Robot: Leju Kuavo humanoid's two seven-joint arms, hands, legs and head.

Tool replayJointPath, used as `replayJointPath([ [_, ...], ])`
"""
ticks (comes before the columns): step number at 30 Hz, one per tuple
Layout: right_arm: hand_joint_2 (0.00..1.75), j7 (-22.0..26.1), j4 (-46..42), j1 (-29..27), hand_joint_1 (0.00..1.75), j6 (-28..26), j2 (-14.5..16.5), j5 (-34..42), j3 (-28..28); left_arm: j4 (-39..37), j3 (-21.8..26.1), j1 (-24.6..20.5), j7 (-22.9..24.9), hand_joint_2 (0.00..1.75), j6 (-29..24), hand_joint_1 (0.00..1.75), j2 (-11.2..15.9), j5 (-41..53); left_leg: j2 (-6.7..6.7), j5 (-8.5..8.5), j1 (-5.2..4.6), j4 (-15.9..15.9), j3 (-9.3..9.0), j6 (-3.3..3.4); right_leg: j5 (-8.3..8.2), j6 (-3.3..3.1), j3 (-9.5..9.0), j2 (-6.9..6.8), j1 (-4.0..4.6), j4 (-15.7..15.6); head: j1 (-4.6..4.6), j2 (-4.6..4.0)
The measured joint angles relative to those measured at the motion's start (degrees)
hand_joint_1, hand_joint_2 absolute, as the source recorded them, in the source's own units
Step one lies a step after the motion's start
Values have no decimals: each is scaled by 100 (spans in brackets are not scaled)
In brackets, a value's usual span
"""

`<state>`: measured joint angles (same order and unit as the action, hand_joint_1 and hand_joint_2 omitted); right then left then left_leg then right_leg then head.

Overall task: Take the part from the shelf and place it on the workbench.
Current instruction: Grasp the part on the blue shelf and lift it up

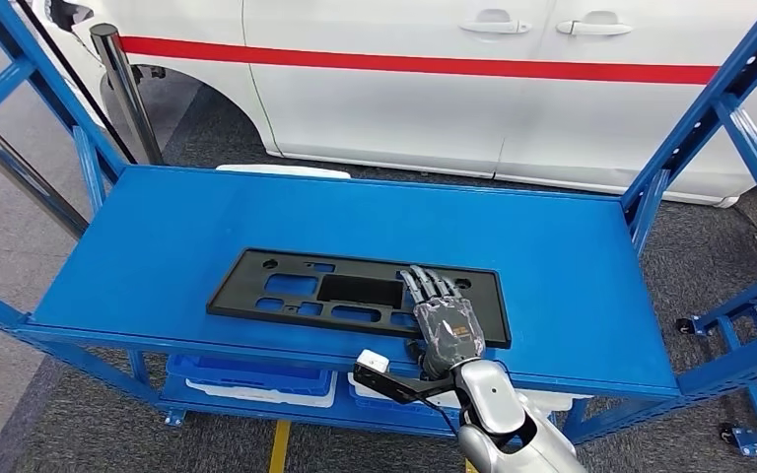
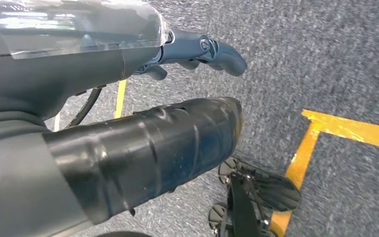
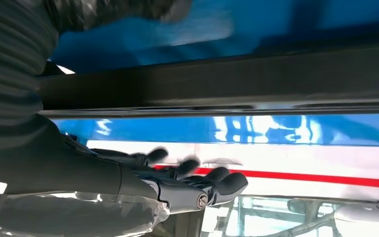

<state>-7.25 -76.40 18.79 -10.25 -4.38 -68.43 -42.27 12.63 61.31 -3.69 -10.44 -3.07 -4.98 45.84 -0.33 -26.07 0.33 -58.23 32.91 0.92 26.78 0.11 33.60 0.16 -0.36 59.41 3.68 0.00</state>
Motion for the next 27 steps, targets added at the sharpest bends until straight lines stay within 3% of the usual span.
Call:
replayJointPath([
  [2, 175, 20, 7, 17, 175, 11, -5, 27, 0, 0, 10, 5, 1, 0, 2, 0, 0, -4, 9, 33, 25, 45, -14, 68, 191, 53, 129, -4, -2, 287, 2, 0],
  [4, 175, 38, 16, 32, 175, 44, -11, 66, -2, 0, 21, -1, 2, 0, 3, 0, 0, -8, 16, 40, 26, 52, -10, 111, 545, 81, 457, -7, -8, 977, 4, 0],
  [6, 175, 43, 29, 37, 175, 72, -22, 87, -4, 0, 37, -3, 2, 0, 3, 0, 0, -11, 15, 32, 22, 41, -6, 128, 708, 94, 734, -7, -13, 1529, 4, 0],
  [7, 175, 45, 34, 43, 175, 78, -26, 91, -5, 0, 41, -2, 2, 0, 3, 0, 0, -11, 14, 25, 22, 32, -10, 127, 628, 94, 740, -8, -19, 1521, 4, 0],
  [8, 175, 47, 35, 56, 175, 79, -29, 91, -6, 0, 45, 0, 2, 0, 3, 0, 0, -11, 11, 14, 22, 18, -16, 122, 457, 88, 641, -9, -27, 1306, 5, 0],
  [9, 175, 49, 35, 73, 175, 79, -30, 91, -6, 0, 47, 0, 2, 0, 3, 0, 0, -11, 7, -2, 23, 1, -23, 110, 245, 75, 459, -11, -34, 925, 5, 0],
  [11, 175, 52, 36, 112, 175, 79, -29, 91, -7, 0, 49, -4, 2, 0, 3, 0, 0, -11, -2, -37, 5, -42, -18, 63, 4, 35, 142, -12, -23, 250, 4, 0],
  [12, 175, 55, 36, 125, 175, 79, -29, 90, -10, 0, 50, -7, 2, 0, 3, 0, 0, -11, -4, -47, -3, -53, -13, 35, -23, 15, 67, -10, -12, 81, 2, 0],
  [16, 175, 74, 28, 147, 175, 78, -29, 89, -26, 0, 52, -9, 2, 0, 3, 0, -8, -13, -3, -117, 17, -117, 2, -90, -40, -102, 18, -10, -11, -25, -2, 0],
  [17, 175, 74, 26, 154, 175, 79, -29, 89, -26, 0, 52, -11, 1, 0, 7, 0, -11, -13, -2, -234, 24, -282, 69, -119, -56, -134, 1, -17, -25, -54, -6, 0],
  [19, 175, 73, 28, 159, 175, 83, -30, 90, -28, 0, 57, -11, -14, 0, 26, 0, -9, -24, 1, -591, 36, -923, 355, -166, -67, -166, -11, -28, -32, -74, -15, 0],
  [21, 175, 74, 37, 157, 175, 88, -30, 93, -29, -1, 74, -2, -46, 87, 49, 0, -5, -44, 2, -801, 44, -1530, 641, -204, -67, -168, -6, -32, -30, -70, -15, 0],
  [22, 175, 75, 43, 157, 175, 91, -30, 99, -29, -1, 87, 4, -63, 131, 56, 0, -5, -53, 3, -748, 49, -1572, 665, -213, -65, -167, -8, -30, -30, -68, -15, 0],
  [23, 175, 78, 47, 157, 175, 92, -29, 108, -29, -2, 103, 9, -80, 175, 61, 0, -5, -61, 4, -594, 56, -1394, 582, -217, -63, -163, -15, -26, -31, -65, -16, 0],
  [25, 175, 90, 51, 161, 175, 95, -29, 134, -29, -2, 134, 6, -107, 175, 63, 0, -5, -82, 5, -213, 65, -622, 211, -203, -51, -140, -35, -17, -24, -59, -15, 0],
  [27, 175, 98, 52, 167, 175, 97, -32, 158, -29, -2, 149, -6, -111, 175, 51, 0, -4, -98, 0, -50, 46, -84, -40, -150, -45, -90, -34, -8, -7, -49, -13, 0],
])
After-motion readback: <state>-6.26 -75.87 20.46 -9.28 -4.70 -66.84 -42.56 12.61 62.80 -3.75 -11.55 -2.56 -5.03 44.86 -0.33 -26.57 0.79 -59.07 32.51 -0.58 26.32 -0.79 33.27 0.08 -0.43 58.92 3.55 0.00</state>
